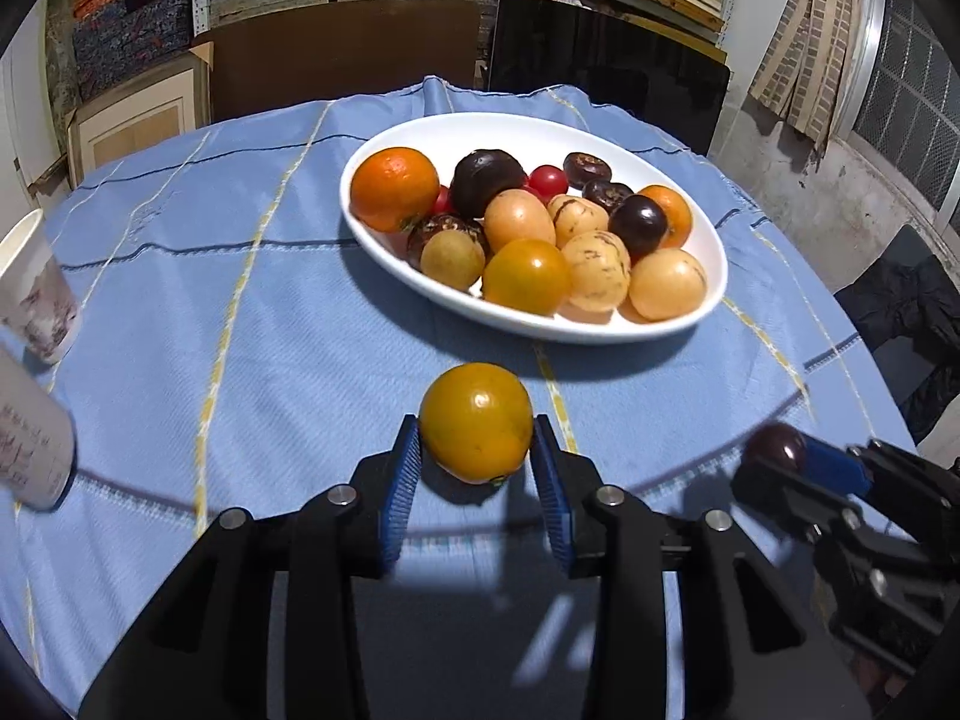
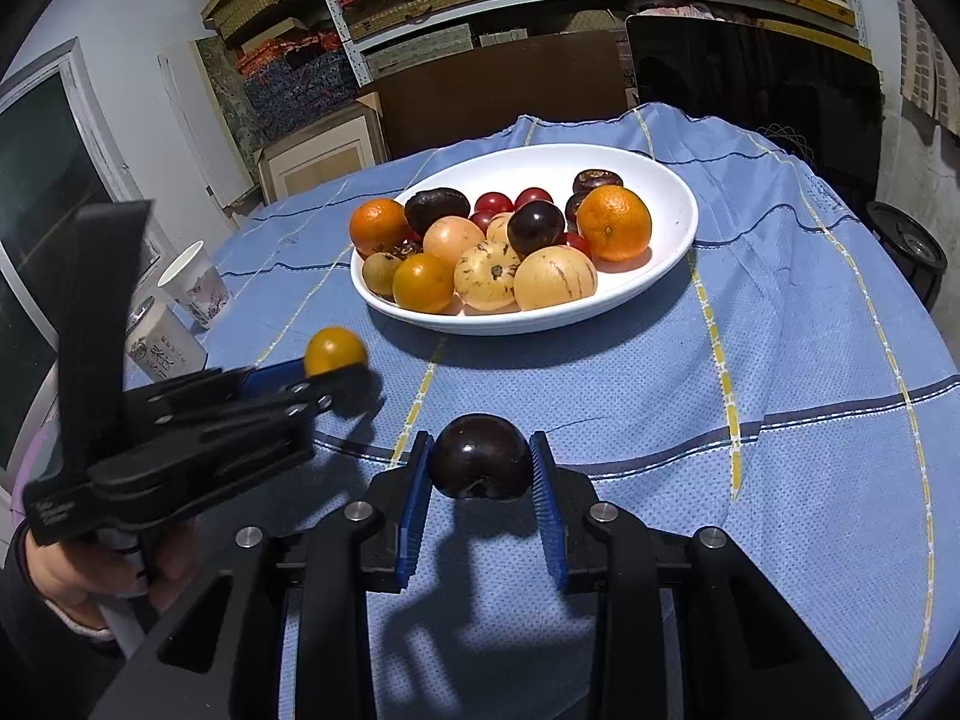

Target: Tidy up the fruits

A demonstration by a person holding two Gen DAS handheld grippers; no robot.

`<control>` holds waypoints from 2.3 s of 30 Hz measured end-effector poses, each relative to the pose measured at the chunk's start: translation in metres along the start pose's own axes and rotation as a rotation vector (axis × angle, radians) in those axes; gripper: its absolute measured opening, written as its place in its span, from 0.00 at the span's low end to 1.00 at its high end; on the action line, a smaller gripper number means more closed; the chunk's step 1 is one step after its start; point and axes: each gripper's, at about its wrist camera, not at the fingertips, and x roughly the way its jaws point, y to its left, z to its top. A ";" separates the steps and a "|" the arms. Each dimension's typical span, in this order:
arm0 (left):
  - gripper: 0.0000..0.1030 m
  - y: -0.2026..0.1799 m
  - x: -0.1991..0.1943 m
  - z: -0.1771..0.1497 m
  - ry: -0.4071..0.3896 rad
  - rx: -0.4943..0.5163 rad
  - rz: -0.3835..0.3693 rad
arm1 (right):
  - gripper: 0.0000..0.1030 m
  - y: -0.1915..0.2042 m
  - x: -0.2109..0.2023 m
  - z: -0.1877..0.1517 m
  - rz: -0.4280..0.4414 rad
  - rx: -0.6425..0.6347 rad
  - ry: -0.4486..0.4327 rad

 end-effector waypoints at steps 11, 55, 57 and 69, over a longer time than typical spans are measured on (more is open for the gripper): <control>0.35 -0.004 -0.058 -0.030 -0.044 -0.002 0.055 | 0.32 0.006 -0.009 -0.002 -0.021 -0.021 -0.026; 0.35 -0.022 -0.029 0.091 -0.130 0.059 0.073 | 0.33 0.000 -0.011 0.100 -0.032 -0.104 -0.155; 0.35 -0.022 -0.019 0.096 -0.122 0.063 0.081 | 0.31 -0.002 -0.001 0.112 -0.035 -0.114 -0.155; 0.35 -0.025 -0.017 0.072 -0.107 0.079 0.035 | 0.44 -0.036 -0.049 -0.020 0.062 -0.162 0.197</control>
